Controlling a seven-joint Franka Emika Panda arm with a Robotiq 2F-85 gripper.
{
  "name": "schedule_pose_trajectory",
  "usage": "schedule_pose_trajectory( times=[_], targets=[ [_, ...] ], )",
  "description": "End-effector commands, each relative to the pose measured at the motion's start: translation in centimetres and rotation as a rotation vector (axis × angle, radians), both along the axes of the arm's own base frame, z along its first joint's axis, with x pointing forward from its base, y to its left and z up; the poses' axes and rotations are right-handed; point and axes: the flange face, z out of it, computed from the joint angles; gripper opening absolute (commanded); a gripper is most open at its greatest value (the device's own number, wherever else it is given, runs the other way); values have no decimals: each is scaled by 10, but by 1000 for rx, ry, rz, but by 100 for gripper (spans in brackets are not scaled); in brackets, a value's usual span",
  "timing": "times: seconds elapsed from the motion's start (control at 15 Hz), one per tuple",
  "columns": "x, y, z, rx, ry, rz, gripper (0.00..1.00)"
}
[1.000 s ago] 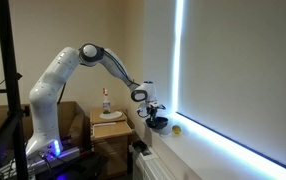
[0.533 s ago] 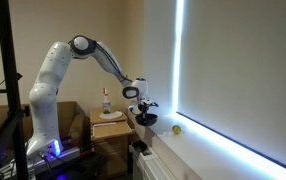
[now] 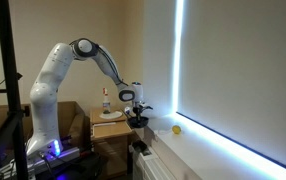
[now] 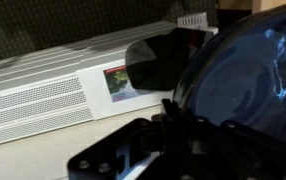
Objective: Remove the blue bowl from the window sill and place it on the nightstand shelf
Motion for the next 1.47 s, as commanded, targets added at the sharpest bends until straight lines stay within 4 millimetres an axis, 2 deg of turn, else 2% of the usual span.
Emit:
schedule_pose_trajectory(
  times=[0.0,0.27,0.4,0.47,0.53,0.67,0.8,0.87,1.13,1.4],
  targets=[
    [12,77,17,-44,-30,194,2],
    [30,169,31,-88,-14,439,2],
    [40,198,47,-114,-37,562,2],
    [46,203,59,-127,-68,591,2],
    [48,200,27,-91,-9,529,9],
    [53,211,43,-102,-41,568,9],
    [53,208,48,-108,-48,574,9],
    [52,206,47,-109,-46,574,2],
    [65,250,22,-62,-87,596,2],
    [59,299,-15,25,-97,637,2]
  ],
)
